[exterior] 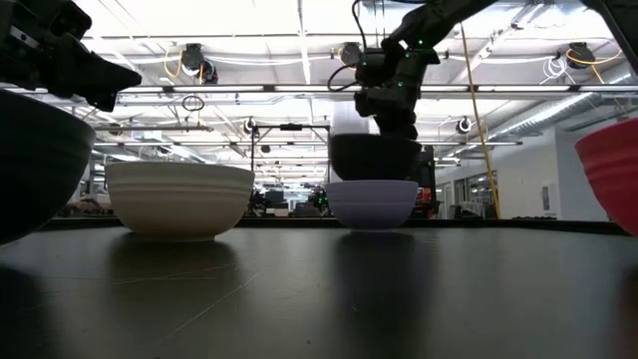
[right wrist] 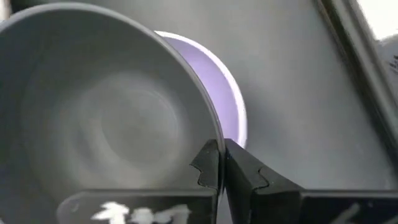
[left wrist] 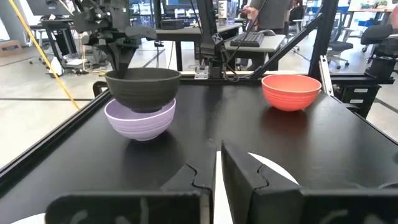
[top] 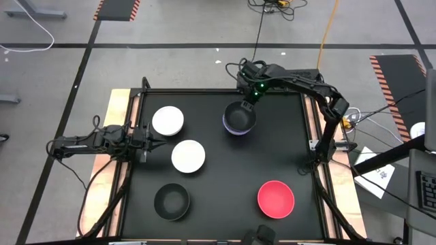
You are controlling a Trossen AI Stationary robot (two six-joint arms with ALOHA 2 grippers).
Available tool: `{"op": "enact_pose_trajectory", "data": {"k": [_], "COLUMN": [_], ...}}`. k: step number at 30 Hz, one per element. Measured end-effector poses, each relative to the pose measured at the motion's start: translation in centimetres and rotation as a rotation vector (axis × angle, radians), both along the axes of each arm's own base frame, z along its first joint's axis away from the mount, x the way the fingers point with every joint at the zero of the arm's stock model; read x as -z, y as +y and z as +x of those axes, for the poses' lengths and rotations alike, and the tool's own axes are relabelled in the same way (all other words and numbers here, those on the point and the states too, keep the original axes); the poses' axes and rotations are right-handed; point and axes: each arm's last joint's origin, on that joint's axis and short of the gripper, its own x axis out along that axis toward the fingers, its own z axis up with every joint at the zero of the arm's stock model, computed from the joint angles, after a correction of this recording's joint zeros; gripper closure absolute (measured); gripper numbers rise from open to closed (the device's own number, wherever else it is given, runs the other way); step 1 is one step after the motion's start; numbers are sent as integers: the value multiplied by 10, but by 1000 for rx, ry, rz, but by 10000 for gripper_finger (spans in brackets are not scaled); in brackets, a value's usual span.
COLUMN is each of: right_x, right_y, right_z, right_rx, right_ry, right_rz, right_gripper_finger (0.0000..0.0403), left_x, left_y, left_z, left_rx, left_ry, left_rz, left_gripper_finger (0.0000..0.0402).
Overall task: Nest bowls inside each other
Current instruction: Stack the top black bowl on top of the purple bowl
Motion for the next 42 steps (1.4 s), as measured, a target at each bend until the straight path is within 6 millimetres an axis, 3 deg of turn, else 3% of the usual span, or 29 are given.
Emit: {"op": "enact_pose_trajectory", "data": {"k": [16,26,42], "right_x": [2,29,31], "right_y": [1,-7,-2], "right_z": [-1,11,7], "right_rx": [16,30,62], "right_ry": [13,59,121], "right_rz": [21,56,107], "right_gripper_finger": [403,403,403], "left_x": [0,0,0], "left_y": [-1,-1,-1], "left_z": [0,0,0], "left_rx": [30,35,42], "left_ry": [1,1,2], "left_rz": [0,0,6], "left_gripper_finger": [376,376,376]}}
